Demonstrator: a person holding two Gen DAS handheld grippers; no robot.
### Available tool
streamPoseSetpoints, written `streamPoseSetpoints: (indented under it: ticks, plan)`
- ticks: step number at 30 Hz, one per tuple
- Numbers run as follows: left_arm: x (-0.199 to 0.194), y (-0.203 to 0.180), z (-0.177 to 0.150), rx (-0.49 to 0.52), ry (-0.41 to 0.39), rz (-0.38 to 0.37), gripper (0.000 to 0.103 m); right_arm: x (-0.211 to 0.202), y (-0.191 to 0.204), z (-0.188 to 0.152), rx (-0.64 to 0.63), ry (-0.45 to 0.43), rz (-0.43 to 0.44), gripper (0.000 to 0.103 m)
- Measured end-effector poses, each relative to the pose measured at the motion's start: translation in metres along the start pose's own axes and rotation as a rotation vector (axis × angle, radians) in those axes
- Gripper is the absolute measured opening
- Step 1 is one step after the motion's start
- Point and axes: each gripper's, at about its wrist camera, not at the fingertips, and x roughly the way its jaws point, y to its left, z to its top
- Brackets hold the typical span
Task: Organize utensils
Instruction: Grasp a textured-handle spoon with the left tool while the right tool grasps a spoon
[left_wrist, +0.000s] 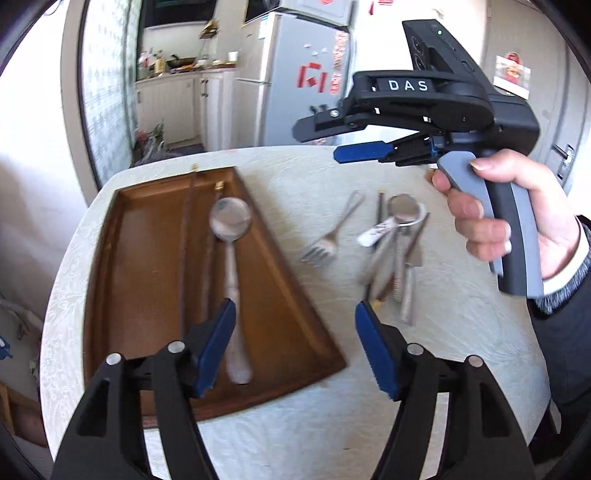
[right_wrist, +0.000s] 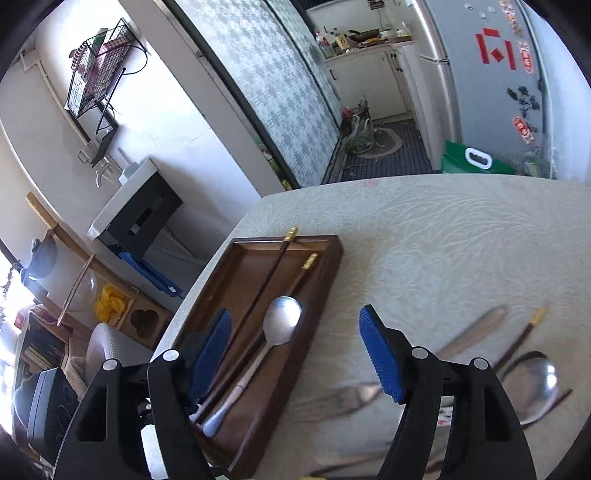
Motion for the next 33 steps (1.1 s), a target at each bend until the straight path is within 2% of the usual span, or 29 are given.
streamPoseSetpoints:
  ticks: [4, 9, 13, 15, 21, 25, 28, 30, 33]
  plan:
    - [0.003, -0.030, -0.002, 0.065, -0.001, -0.059, 0.074, -0.037, -0.044, -0.009, 0.040, -0.024, -0.080, 0.073]
    - [0.021, -0.066, -0.004, 0.147, 0.033, -0.112, 0.074, -0.049, -0.079, -0.028, 0.097, -0.012, -0.100, 0.056]
    - [0.036, -0.080, 0.003, 0.174, 0.047, -0.098, 0.071, -0.045, -0.087, -0.042, 0.106, 0.006, -0.065, 0.053]
    - [0.044, -0.081, 0.011, 0.159, 0.054, -0.094, 0.066, -0.043, -0.089, -0.047, 0.107, 0.003, -0.040, 0.053]
    - [0.078, -0.074, 0.034, 0.119, 0.100, -0.024, 0.062, -0.042, -0.106, -0.052, 0.138, -0.013, 0.003, 0.053]
    - [0.095, -0.071, 0.034, 0.107, 0.155, -0.012, 0.052, -0.040, -0.116, -0.056, 0.155, -0.008, 0.007, 0.053]
    - [0.099, -0.068, 0.036, 0.090, 0.161, -0.024, 0.042, -0.039, -0.122, -0.057, 0.174, -0.005, -0.002, 0.053]
    - [0.097, -0.071, 0.035, 0.113, 0.167, -0.024, 0.018, -0.038, -0.126, -0.058, 0.194, -0.004, -0.002, 0.053]
    - [0.095, -0.079, 0.030, 0.144, 0.169, -0.046, 0.015, -0.038, -0.130, -0.059, 0.224, -0.003, 0.017, 0.053]
